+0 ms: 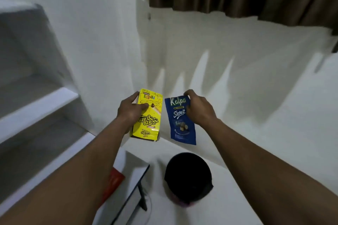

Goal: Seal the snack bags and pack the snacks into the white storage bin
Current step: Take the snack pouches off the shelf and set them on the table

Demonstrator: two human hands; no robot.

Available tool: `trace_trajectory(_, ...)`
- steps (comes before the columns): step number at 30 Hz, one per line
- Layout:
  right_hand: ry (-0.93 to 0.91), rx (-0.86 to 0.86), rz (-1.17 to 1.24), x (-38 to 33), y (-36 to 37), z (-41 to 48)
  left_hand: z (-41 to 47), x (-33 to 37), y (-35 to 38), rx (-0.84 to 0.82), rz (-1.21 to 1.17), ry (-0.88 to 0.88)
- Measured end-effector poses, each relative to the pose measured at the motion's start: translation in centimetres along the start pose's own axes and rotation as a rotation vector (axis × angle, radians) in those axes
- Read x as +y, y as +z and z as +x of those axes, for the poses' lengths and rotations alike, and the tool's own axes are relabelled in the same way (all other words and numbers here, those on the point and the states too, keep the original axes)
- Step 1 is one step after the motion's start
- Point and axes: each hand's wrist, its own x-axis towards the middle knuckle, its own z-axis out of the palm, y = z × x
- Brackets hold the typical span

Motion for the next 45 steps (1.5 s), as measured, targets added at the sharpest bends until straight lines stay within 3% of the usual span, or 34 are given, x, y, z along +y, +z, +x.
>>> trace_trajectory(11, 0.240, -0.151, 0.059, 18.7, 15.8, 2.1, 10.1, -18.1, 14.9, -0.005, 0.073, -0.249)
trace_trajectory(13, 0.303, -0.171, 0.098, 24.7, 22.6, 3.1, 13.7, -25.4, 19.5, 0.011, 0.088, -0.288)
trace_trajectory(18, 0.413, -0.190, 0.211, 32.9, 32.7, 3.1, 16.4, -35.3, 24.6, 0.062, 0.110, -0.367)
trace_trajectory(22, 0.442, -0.233, 0.243, 38.3, 40.5, 2.1, 18.3, -44.5, 28.3, 0.064, 0.140, -0.415)
trace_trajectory(26, 0.461, -0.270, 0.259, 41.7, 44.9, 1.2, 19.1, -49.1, 31.4, 0.031, 0.221, -0.416)
trace_trajectory(32, 0.456, -0.335, 0.184, 43.2, 45.3, 1.3, 19.1, -50.7, 33.7, -0.015, 0.400, -0.369)
trace_trajectory(37, 0.364, -0.367, 0.074, 41.1, 40.9, 2.9, 17.7, -46.6, 32.4, -0.008, 0.447, -0.390)
trace_trajectory(45, 0.030, -0.349, -0.106, 29.3, 27.8, 6.5, 11.6, -31.2, 23.5, -0.137, 0.835, 0.030)
